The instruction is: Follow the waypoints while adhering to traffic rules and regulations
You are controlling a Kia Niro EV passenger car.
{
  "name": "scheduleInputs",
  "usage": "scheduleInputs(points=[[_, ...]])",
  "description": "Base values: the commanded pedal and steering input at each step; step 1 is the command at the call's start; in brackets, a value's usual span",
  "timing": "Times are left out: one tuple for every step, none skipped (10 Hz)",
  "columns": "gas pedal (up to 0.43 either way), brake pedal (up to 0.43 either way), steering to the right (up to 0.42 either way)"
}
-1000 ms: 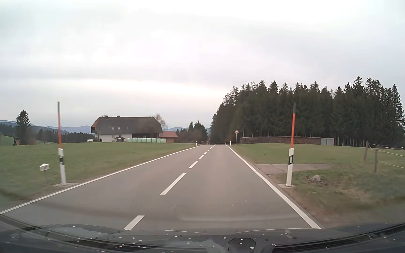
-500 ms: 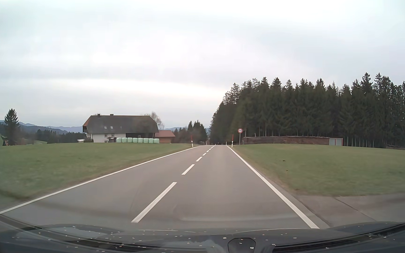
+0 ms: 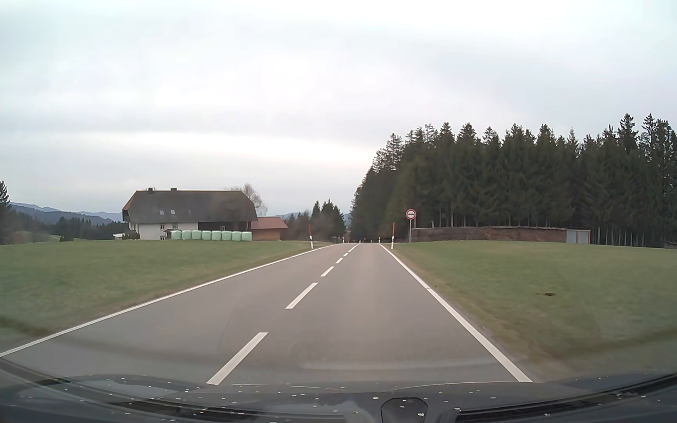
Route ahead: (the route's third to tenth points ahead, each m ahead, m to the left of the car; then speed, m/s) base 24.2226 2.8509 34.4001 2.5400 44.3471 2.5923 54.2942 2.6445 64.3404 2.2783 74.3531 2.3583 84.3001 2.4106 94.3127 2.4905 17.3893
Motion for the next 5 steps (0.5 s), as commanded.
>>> scheduleInputs(points=[[0.059, 0.000, 0.000], [0.059, 0.000, 0.000], [0.059, 0.000, 0.000], [0.059, 0.000, 0.000], [0.059, 0.000, 0.000]])
